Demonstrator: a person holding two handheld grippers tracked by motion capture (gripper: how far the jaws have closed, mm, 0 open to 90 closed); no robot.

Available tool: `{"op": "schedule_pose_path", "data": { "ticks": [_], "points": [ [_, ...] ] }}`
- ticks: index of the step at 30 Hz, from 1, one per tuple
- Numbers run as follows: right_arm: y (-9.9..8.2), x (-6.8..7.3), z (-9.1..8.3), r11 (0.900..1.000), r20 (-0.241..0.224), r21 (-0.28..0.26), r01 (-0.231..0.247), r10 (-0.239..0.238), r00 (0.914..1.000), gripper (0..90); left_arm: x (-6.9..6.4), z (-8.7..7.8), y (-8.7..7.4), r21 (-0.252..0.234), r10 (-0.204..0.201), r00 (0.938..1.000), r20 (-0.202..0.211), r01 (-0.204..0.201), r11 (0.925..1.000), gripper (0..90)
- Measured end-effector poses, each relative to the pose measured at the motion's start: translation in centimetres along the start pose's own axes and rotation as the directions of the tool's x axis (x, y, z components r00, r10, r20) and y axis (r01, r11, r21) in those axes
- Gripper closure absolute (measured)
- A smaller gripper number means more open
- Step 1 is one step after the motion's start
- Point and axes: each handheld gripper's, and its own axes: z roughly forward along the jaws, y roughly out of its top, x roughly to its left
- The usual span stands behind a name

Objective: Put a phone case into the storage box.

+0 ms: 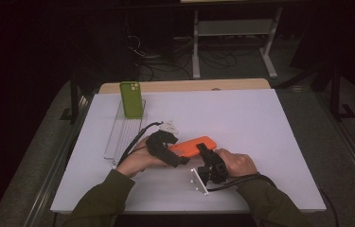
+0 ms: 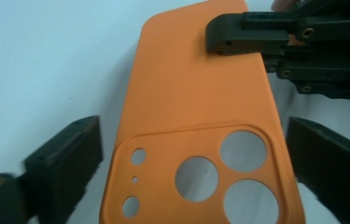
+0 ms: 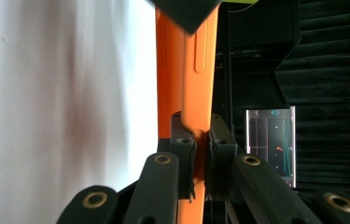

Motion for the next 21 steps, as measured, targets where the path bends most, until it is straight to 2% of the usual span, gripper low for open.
{"op": "schedule_pose_path", "data": {
  "ticks": [5,7,9,10,11,14,16,17,18,19,20,21],
  "points": [
    [-0.1,-0.1,0.1,0.9997,-0.014,0.013,-0.023,0.023,0.9996,82.7,0.1,-0.9,0.1,-0.032,0.005,0.9999,0.016,-0.005,0.9995,0.0],
    [-0.2,-0.1,0.2,0.9991,-0.019,0.022,-0.036,0.037,0.9991,82.7,0.1,-1.2,0.1,-0.043,0.003,1.0,0.004,-0.003,0.999,0.0],
    [-0.3,-0.2,0.3,0.998,-0.028,0.032,-0.054,0.055,0.9981,82.7,0.4,-1.5,0.0,-0.043,0.015,0.9999,0.001,-0.015,0.999,0.0],
    [-0.4,-0.3,0.4,0.9968,-0.036,0.039,-0.069,0.071,0.9968,82.6,0.3,-1.6,0.0,-0.057,0.001,1.0,-0.003,-0.001,0.9984,0.0],
    [-0.5,-0.4,0.5,0.9949,-0.048,0.045,-0.09,0.092,0.9946,82.6,0.5,-1.8,0.0,-0.053,0.004,1.0,-0.004,-0.005,0.9986,0.0],
    [-0.8,-0.7,0.5,0.982,-0.07,0.073,-0.175,0.18,0.9813,82.6,0.8,-2.3,-0.1,-0.067,0.001,0.9999,-0.015,-0.002,0.9977,0.0],
    [-1.1,-0.9,0.7,0.979,-0.076,0.075,-0.189,0.195,0.9778,82.6,0.9,-2.4,-0.1,-0.075,-0.006,0.9997,-0.024,0.004,0.9972,0.0],
    [-1.2,-1.0,0.7,0.975,-0.096,0.084,-0.206,0.213,0.9723,82.6,1.1,-2.5,-0.1,-0.073,0.002,0.9996,-0.027,-0.004,0.9974,0.0],
    [-1.3,-1.1,0.7,0.971,-0.085,0.078,-0.226,0.232,0.9689,82.6,1.2,-2.6,-0.1,-0.076,0.002,0.9996,-0.028,-0.005,0.9971,0.0],
    [-1.5,-1.4,0.8,0.9661,-0.107,0.087,-0.243,0.252,0.9619,82.5,1.2,-2.6,-0.1,-0.085,-0.008,0.9994,-0.033,0.006,0.9964,0.0],
    [-1.6,-1.5,0.8,0.9528,-0.112,0.09,-0.29,0.299,0.9475,82.5,1.2,-2.7,-0.1,-0.08,-0.01,0.9994,-0.034,0.007,0.9968,0.0],
    [-1.7,-1.6,0.8,0.9461,-0.116,0.097,-0.309,0.319,0.9407,82.5,1.3,-2.8,-0.1,-0.083,-0.008,0.9993,-0.036,0.005,0.9965,0.0]
  ]
}}
